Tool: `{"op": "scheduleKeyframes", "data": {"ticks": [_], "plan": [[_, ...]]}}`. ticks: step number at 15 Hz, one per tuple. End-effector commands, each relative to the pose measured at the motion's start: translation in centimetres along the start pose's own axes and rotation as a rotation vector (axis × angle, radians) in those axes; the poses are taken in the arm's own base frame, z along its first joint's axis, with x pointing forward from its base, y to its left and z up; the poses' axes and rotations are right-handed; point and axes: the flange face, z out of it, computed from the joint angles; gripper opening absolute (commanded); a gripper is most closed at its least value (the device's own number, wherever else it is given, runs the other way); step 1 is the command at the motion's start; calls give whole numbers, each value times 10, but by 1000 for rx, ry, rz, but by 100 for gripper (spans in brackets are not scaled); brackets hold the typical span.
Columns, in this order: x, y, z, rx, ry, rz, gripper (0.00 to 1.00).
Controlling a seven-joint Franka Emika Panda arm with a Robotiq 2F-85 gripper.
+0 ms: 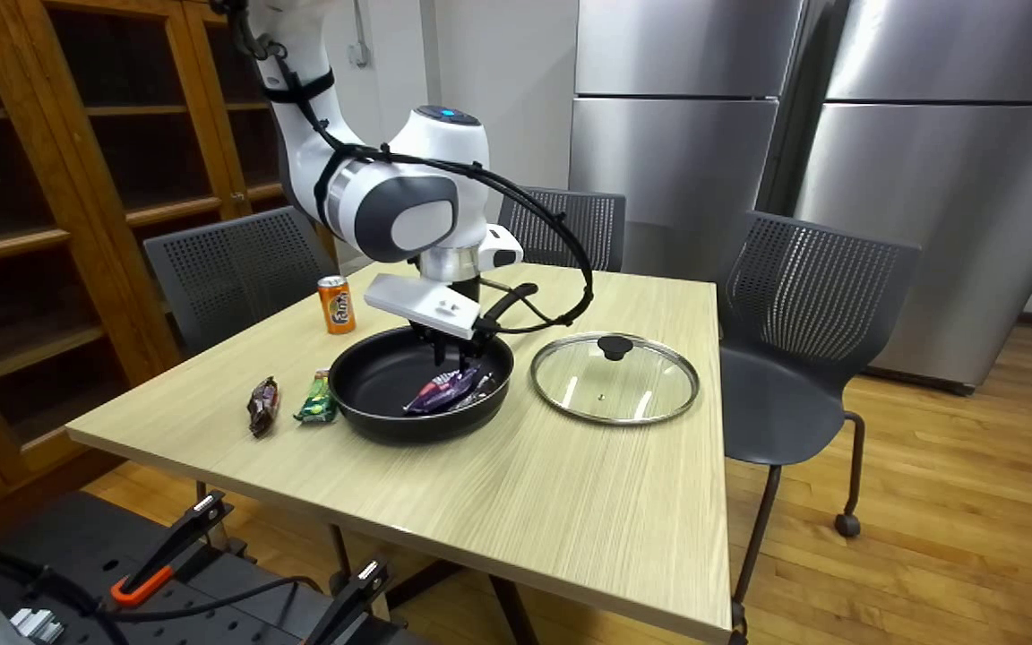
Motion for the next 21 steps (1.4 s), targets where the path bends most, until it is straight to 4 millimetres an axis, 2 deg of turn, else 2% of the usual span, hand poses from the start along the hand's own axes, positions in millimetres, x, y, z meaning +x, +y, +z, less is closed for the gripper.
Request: {"op": "scheduleKeyframes", "data": {"ticks": [1, 5, 9, 13, 16, 21], "plan": [[1, 0, -4, 5, 12, 19, 73], [-10, -4, -14, -3, -13, -14, 99], [-35, -13, -30, -46, -43, -97, 100], [-63, -31, -46, -101, -61, -256, 100], [-80, -53, -57, -114, -57, -356, 100], [-90, -101, -69, -104, -37, -484, 100]]}}
